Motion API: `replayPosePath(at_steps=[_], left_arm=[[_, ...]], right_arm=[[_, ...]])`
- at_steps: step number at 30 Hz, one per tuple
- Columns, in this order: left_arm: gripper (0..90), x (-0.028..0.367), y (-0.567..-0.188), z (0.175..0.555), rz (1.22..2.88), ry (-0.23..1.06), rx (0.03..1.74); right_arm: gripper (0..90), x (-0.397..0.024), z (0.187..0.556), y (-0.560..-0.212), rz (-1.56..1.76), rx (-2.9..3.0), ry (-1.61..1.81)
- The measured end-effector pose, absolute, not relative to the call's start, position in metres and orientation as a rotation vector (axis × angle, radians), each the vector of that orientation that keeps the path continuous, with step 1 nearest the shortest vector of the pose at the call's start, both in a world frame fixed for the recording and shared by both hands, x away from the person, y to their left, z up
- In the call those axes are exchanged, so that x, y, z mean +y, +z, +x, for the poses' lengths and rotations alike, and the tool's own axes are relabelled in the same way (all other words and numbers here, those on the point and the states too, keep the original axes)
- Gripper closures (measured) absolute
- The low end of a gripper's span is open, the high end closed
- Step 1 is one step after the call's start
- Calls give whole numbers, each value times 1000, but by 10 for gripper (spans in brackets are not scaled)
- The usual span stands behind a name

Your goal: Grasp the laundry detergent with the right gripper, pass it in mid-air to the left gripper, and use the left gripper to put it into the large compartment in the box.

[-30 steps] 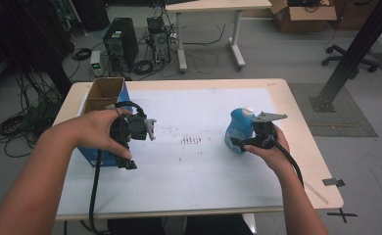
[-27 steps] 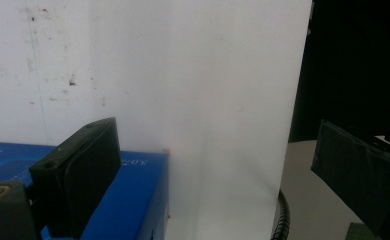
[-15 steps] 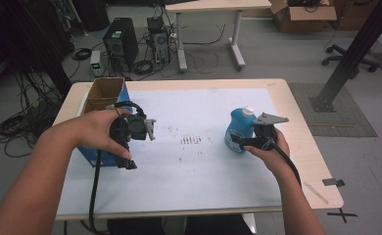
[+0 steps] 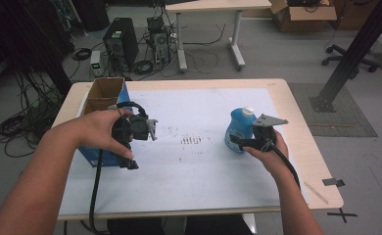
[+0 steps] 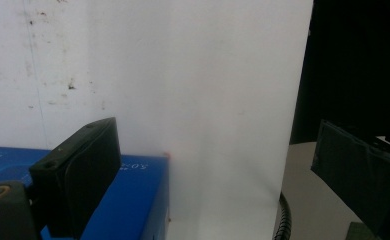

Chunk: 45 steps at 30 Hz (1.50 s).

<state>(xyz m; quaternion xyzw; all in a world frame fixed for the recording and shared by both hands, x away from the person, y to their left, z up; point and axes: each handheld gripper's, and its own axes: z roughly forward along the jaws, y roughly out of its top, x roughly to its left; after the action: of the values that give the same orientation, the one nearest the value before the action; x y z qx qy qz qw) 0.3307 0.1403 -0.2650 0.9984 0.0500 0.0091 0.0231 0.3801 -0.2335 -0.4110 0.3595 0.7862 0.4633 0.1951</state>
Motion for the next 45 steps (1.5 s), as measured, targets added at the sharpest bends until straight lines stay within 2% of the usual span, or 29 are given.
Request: replayPosePath(at_steps=[10, 13, 16, 18, 34, 45], left_arm=[[60, 140, -263, 331, 3103, 26, 155], [60, 140, -262, 332, 3104, 27, 152], [59, 140, -262, 332, 3104, 29, 156], [59, 140, -263, 332, 3097, 30, 164], [59, 138, -257, 332, 3089, 50, 162], [58, 135, -246, 332, 3097, 73, 156]], right_arm=[[293, -234, 379, -413, 998, 2200, 1304], [347, -234, 379, -414, 992, 2200, 1300], [359, -234, 378, -416, 990, 2193, 1296], [419, -235, 378, -417, 987, 2173, 1292], [460, -233, 372, -415, 925, 2166, 1297], [460, -237, 359, -376, 800, 2216, 1361]])
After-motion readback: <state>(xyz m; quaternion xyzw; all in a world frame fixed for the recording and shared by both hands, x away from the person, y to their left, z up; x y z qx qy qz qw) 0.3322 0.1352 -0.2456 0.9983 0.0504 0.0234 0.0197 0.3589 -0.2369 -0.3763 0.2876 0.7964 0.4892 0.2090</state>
